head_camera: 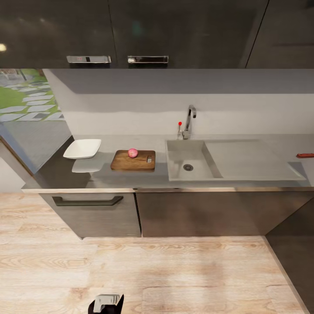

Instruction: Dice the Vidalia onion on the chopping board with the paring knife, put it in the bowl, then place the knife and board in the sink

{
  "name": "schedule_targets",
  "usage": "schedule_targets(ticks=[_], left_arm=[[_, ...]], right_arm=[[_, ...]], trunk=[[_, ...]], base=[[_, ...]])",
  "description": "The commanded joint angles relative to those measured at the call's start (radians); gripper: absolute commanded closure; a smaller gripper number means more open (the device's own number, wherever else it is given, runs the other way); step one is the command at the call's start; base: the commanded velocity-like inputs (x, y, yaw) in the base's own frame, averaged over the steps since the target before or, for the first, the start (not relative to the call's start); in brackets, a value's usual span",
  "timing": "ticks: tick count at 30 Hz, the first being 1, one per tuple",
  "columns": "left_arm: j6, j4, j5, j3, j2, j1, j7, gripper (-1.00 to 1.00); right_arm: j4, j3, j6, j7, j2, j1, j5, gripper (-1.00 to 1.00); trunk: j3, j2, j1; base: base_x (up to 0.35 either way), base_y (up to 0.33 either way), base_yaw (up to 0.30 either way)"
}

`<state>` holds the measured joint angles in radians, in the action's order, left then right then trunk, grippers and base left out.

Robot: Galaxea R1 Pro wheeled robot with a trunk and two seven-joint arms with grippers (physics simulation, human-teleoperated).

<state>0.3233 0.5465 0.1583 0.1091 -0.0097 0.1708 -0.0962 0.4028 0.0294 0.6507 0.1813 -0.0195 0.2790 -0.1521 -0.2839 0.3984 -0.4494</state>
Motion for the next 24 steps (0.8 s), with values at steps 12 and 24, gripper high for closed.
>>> schedule_targets(ticks=[12, 24], left_arm=[[-0.061, 0.195, -0.020, -0.019, -0.018, -0.141, -0.003, -1.00], [-0.056, 0.016, -0.014, -0.023, 0.009, -0.145, -0.002, -1.00]], right_arm=[[0.002, 0.003, 0.002, -0.002, -0.001, 0.000, -0.003, -1.00], [0.002, 0.002, 0.001, -0.002, -0.001, 0.000, -0.003, -1.00]], trunk=[[-0.001, 0.002, -0.001], [-0.001, 0.002, -0.001]], base=[[0.000, 0.000, 0.000], [0.000, 0.000, 0.000]])
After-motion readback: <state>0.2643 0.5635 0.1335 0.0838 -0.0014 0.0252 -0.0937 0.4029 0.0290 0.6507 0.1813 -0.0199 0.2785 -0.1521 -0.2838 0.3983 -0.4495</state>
